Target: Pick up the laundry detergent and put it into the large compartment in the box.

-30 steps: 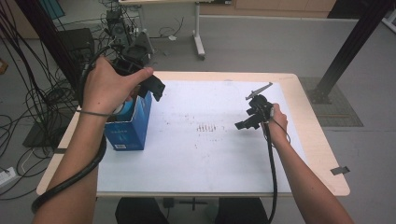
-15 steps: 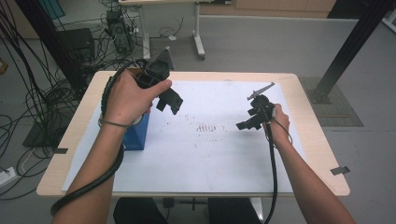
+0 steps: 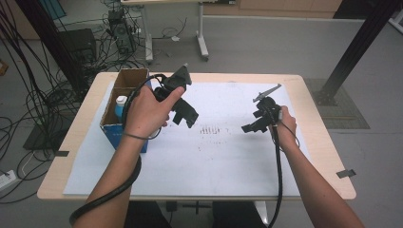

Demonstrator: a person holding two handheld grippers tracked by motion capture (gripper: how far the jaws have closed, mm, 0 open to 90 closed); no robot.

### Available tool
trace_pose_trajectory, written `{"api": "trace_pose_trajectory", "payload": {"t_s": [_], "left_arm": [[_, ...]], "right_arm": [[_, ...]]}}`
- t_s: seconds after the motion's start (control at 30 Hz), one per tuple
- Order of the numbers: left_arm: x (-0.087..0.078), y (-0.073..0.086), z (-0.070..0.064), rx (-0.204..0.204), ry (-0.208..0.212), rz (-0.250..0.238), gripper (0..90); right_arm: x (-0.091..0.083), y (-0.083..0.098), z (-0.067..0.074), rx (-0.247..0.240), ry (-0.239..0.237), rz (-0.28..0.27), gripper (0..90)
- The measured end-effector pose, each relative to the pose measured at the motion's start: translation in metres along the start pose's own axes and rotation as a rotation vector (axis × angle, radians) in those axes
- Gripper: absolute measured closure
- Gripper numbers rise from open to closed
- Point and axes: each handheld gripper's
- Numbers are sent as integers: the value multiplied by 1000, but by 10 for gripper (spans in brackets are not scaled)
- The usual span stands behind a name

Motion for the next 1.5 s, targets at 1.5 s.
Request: {"api": "trace_pose_trajectory", "payload": {"t_s": [1.5], "left_arm": [[87, 7, -20, 26, 91, 101, 105]], "right_arm": [[4, 1, -1, -2, -7, 20, 35]]}}
Point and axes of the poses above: each handheld gripper's, and its own axes: x roughly forward along the jaws, y roughly out of its underside, z roughly to its left, and after that the axes turned 3 degrees about y, right-handed
